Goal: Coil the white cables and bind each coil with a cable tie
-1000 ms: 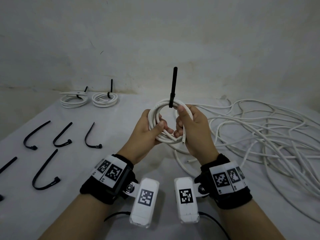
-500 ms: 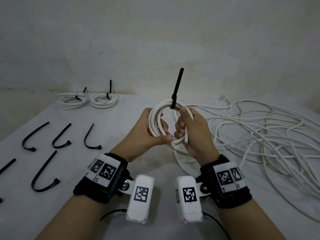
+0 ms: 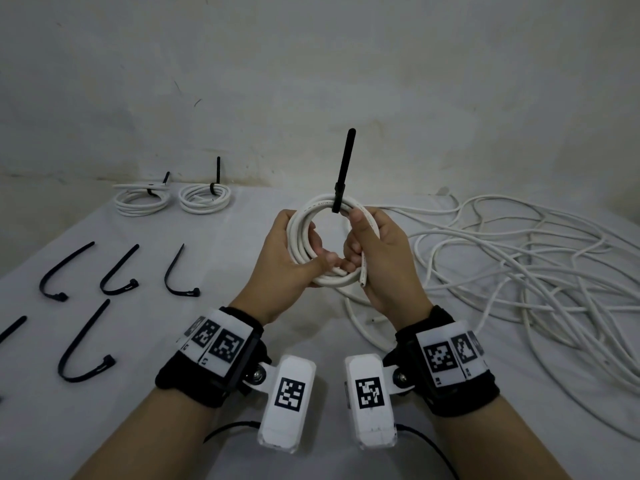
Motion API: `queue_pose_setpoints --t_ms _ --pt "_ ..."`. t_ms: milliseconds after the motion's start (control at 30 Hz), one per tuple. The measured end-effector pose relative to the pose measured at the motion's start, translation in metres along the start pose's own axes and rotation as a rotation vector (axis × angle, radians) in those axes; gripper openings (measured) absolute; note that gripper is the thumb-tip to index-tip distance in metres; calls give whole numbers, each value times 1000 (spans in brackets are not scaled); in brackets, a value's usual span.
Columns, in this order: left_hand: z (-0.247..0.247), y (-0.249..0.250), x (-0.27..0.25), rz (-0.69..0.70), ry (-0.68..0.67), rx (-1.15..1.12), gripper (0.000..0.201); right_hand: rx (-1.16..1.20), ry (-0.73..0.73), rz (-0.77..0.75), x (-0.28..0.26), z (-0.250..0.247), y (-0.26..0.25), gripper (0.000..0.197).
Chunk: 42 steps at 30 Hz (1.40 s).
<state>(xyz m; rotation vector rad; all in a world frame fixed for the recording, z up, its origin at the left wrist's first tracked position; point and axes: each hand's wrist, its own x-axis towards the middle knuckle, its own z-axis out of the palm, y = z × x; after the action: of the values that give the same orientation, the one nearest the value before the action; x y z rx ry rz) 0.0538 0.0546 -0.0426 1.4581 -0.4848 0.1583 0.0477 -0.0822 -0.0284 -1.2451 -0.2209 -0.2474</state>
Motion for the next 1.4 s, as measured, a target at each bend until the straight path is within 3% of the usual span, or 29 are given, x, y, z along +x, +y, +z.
queue_pose_setpoints --t_ms 100,200,300,433,533,600,800,1100,1233,1400 --pt "-6 0 2 -54 -84 -83 30 -10 27 -34 -1 1 1 16" --pt "-9 1 3 -87 -161 -91 39 -12 57 -65 1 -1 3 17" --pt "-4 1 3 -44 -39 -73 44 -54 35 -68 1 -1 7 17" --pt "-3 3 6 16 148 -126 34 -39 -206 13 3 -7 6 20" --pt "-4 6 8 -25 184 -241 28 21 -399 107 5 -17 2 44" --pt "-3 7 8 -61 173 -329 25 55 -435 128 5 -20 0 44" --pt "-3 9 10 -73 157 -364 24 -15 -307 74 3 -13 4 25" --pt "-3 5 9 -38 155 -276 23 -298 -71 -83 2 -1 19 16" --pt "-3 5 9 -57 166 -281 22 -514 -63 -163 1 -1 17 22" --pt "-2 4 10 -95 190 -331 22 -523 -128 -142 2 -3 14 25"
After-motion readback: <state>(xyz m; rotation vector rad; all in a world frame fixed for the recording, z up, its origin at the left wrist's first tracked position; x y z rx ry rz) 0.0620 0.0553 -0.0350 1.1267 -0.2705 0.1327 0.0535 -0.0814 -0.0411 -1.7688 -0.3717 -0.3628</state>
